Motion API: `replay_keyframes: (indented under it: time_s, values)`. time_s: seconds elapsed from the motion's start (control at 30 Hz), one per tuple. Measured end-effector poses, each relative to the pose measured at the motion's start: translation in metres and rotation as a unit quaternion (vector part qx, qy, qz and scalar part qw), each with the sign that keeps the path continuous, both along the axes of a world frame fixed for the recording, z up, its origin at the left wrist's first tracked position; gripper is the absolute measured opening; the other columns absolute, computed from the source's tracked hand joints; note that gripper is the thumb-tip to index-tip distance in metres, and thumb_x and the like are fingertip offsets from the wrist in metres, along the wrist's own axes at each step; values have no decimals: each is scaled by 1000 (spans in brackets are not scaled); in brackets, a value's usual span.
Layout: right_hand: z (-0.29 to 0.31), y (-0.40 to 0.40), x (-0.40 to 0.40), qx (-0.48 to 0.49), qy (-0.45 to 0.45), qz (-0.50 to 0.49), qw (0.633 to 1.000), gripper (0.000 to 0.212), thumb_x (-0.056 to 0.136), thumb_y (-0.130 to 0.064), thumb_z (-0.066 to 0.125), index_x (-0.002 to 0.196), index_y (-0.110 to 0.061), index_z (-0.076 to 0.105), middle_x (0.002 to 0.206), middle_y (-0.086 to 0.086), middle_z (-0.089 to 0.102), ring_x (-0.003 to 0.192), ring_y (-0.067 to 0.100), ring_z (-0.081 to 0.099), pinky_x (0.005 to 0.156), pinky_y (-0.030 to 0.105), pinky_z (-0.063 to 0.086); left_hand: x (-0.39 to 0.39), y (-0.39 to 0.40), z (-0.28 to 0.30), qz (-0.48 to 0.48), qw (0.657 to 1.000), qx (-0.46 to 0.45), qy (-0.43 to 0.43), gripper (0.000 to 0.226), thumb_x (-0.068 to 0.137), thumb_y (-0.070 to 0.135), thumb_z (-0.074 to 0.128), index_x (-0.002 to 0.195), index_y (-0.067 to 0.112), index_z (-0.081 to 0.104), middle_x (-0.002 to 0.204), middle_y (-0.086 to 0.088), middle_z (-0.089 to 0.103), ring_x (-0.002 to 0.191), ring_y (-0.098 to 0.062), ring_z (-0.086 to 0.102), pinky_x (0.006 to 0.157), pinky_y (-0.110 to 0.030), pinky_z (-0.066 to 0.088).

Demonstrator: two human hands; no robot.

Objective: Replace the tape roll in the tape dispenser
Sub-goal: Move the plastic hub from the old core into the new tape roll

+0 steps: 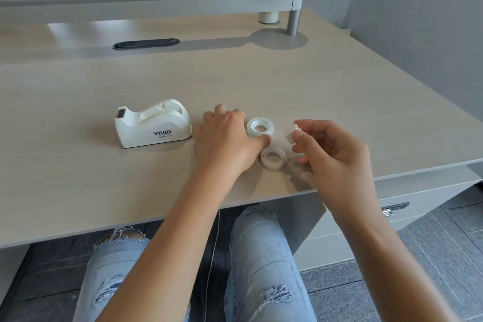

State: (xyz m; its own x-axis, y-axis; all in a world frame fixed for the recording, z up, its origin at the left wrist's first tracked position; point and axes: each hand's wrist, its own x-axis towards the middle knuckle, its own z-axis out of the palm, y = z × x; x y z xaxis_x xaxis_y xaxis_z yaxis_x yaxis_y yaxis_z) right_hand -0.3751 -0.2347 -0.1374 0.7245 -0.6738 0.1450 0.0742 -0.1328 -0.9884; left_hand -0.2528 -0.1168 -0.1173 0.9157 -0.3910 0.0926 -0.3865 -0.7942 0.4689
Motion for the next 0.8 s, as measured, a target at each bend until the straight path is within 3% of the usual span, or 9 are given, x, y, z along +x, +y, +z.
replay_keyframes:
  time_s: [0.17, 0.3, 0.47, 0.53, 0.63, 0.7, 0.8]
  values:
    - [1, -3, -3, 17, -5, 7, 1000, 9, 96, -19, 73, 104, -18, 78, 80, -5, 79, 72, 18, 72, 55, 23, 57, 3, -6, 1, -9, 1000, -9, 7, 38, 76, 53, 75, 108, 34, 70, 117, -1, 63, 117, -32, 54, 98, -45, 45]
    - [4, -4, -4, 35, -15, 9, 999, 10, 96, -18, 74, 105, -16, 78, 83, 0, 79, 71, 20, 72, 54, 26, 59, 1, -1, 6, -34, 986, -146, 71, 40, 71, 28, 81, 108, 27, 63, 108, 5, 71, 107, -25, 64, 91, -45, 54]
    - [14, -1, 4, -15, -63, 24, 998, 12, 94, -16, 76, 106, -17, 77, 97, 7, 80, 81, 13, 73, 80, 39, 63, -17, 10, 14, -71, 942, -299, 138, 45, 73, 13, 83, 108, 29, 61, 101, 2, 78, 90, -20, 69, 67, -26, 55]
    - [17, 2, 6, -35, -75, 37, 996, 12, 94, -16, 76, 106, -16, 77, 99, 1, 80, 85, 14, 73, 82, 46, 63, -23, 14, 17, -84, 933, -328, 123, 45, 74, 10, 82, 109, 28, 61, 98, -1, 79, 90, -21, 70, 71, -25, 57]
    - [21, 4, 7, -42, -85, 52, 994, 15, 95, -15, 75, 109, -12, 75, 101, 0, 80, 87, 19, 76, 83, 48, 64, -26, 20, 20, -108, 911, -379, 125, 47, 74, 5, 80, 111, 28, 62, 101, -10, 78, 94, -28, 75, 83, -42, 62]
    - [22, 7, 6, -38, -95, 61, 993, 16, 94, -13, 76, 110, -11, 75, 98, 1, 81, 88, 27, 77, 83, 48, 64, -28, 24, 21, -121, 885, -423, 150, 48, 78, -4, 79, 116, 23, 65, 106, -14, 78, 98, -29, 76, 82, -36, 63]
    - [24, 11, 5, -33, -106, 75, 991, 16, 93, -9, 76, 109, -9, 75, 90, -3, 82, 83, 26, 78, 80, 46, 63, -32, 28, 19, -120, 850, -480, 182, 46, 83, -9, 77, 121, 16, 70, 104, -3, 79, 104, -26, 77, 86, -27, 62]
